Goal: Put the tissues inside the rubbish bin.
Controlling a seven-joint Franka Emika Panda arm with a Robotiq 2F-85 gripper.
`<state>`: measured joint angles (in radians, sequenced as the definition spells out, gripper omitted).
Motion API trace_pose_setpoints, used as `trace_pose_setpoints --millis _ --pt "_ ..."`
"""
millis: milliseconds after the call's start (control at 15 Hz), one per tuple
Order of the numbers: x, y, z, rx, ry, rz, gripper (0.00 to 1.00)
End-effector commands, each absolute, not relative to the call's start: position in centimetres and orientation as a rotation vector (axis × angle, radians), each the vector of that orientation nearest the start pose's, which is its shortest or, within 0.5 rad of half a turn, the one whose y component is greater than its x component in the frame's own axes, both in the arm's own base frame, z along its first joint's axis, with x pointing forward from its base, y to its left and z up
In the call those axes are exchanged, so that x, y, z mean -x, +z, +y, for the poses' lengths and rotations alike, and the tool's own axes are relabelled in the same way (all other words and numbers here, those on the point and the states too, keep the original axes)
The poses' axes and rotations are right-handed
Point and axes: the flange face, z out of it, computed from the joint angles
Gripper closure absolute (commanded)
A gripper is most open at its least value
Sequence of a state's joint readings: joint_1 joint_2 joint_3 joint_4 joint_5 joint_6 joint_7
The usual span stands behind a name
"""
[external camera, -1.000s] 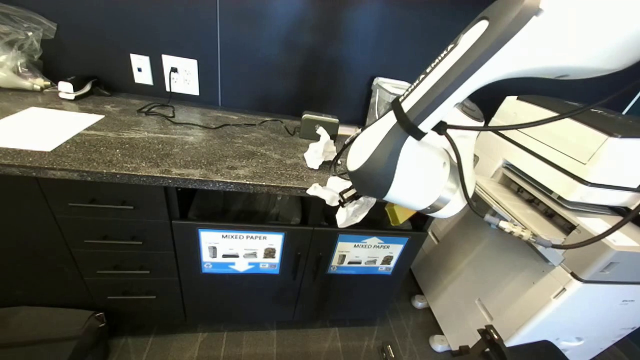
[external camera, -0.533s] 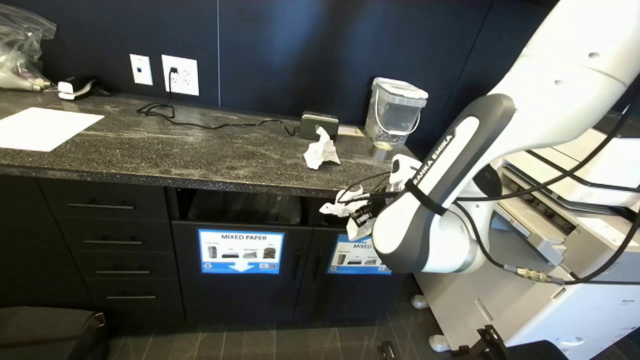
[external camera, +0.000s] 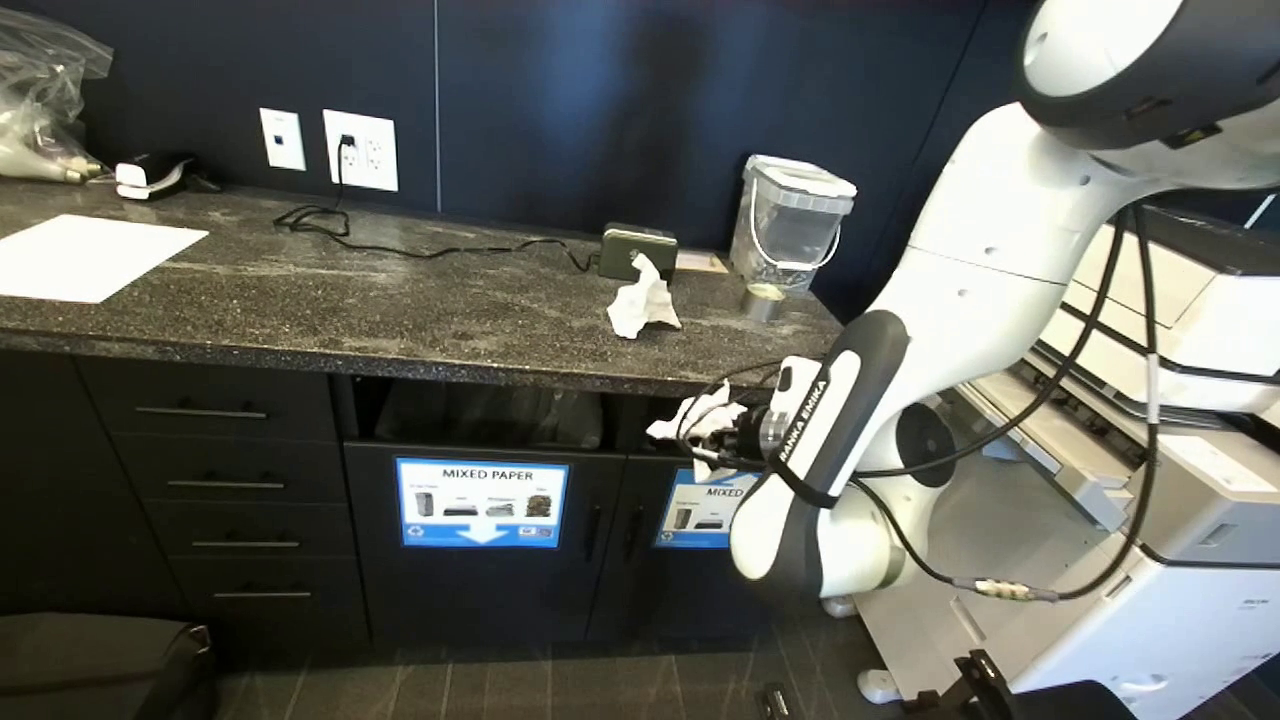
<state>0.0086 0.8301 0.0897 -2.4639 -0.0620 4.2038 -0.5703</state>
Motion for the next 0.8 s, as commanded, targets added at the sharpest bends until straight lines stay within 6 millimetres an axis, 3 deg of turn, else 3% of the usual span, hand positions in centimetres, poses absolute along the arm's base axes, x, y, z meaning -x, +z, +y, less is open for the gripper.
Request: trace_pose_setpoints --millis 0,67,133,267,400,467,533,600,667,733 --pt "-50.5 7.6 5.7 2.738 -1.605 -0.828 0.85" --pt "-50.7 5.9 5.6 2.745 -1.593 -0.823 0.85" --pt "-47.4 3.2 5.3 2.733 -1.62 -0.841 0.86" --pt "-51.9 2.0 4.9 2.764 -1.604 -0.824 0.86" --pt "-48.9 -1.4 3.5 2.776 -1.629 -0.815 0.85" --pt "-52.5 -1.8 3.6 2.791 -1.611 -0.81 0.84" --pt "-52.5 -3.1 3.3 2.792 -1.623 -0.785 0.85" --pt "-49.1 -4.4 2.6 2.773 -1.671 -0.742 0.86" --pt "-54.3 -3.4 3.0 2.771 -1.685 -0.696 0.87" --pt "-54.5 -4.3 3.0 2.765 -1.69 -0.641 0.86"
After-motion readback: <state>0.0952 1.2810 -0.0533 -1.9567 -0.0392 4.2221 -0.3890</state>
